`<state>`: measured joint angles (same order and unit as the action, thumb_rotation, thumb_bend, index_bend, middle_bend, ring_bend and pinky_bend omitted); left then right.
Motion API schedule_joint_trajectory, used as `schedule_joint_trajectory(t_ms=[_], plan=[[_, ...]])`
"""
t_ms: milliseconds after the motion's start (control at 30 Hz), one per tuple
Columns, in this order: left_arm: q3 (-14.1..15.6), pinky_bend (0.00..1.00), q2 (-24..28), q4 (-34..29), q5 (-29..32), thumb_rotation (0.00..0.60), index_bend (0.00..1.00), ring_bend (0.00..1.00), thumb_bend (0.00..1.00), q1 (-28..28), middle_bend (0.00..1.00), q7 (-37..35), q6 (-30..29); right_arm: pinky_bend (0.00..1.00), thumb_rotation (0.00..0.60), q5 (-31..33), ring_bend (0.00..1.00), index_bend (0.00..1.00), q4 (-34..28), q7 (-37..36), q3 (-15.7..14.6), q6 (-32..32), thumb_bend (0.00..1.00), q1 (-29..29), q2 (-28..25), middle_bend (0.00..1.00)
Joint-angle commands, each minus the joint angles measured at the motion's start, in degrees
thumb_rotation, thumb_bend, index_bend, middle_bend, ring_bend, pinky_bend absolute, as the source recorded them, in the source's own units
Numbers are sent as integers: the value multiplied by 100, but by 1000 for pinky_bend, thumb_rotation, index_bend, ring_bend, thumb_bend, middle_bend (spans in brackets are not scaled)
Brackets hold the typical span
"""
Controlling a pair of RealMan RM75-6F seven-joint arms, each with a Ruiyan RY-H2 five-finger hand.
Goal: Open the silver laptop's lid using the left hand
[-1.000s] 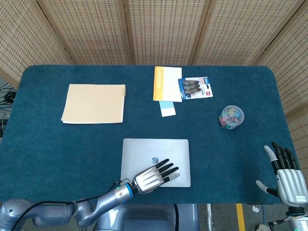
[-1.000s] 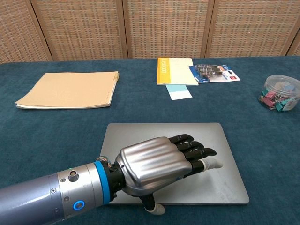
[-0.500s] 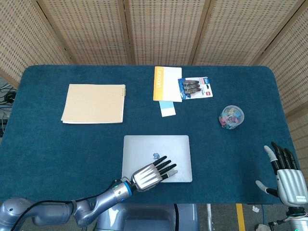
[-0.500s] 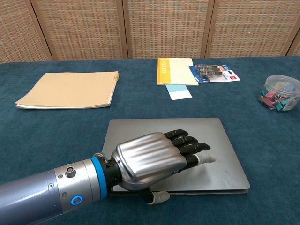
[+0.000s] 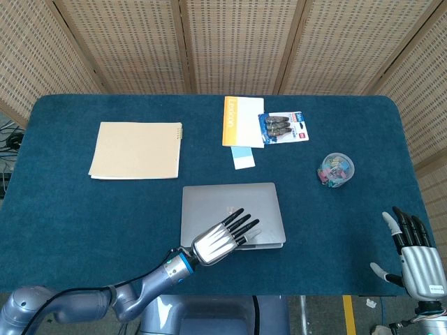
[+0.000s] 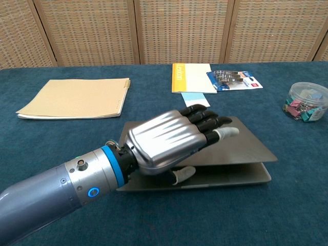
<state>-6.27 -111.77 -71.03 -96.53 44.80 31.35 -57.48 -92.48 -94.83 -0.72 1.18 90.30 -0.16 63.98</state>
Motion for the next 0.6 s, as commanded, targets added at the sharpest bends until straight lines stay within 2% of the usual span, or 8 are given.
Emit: schedule_joint_trajectory(t_ms=[33,167,367,600], plan=[[-273,0,-347,471,190,600,0,0,558,78,0,243,-35,0,600,-11,0,27,0,27,-10,-17,53,9,13,0],[-427,0,-523,667,405,600,0,0,558,135,0,284,-30,0,600,-25,0,27,17,97,-39,-76,53,28,42,0],[-537,0,-505,695,544,600,0,0,556,215,0,256,-42,0,600,29,0,27,45,194,-52,-282,53,117,77,0],[-674,0,-373,630,784,600,0,0,556,321,0,187,21,0,600,-285,0,41,352,6,-181,-1001,74,602,143,0]])
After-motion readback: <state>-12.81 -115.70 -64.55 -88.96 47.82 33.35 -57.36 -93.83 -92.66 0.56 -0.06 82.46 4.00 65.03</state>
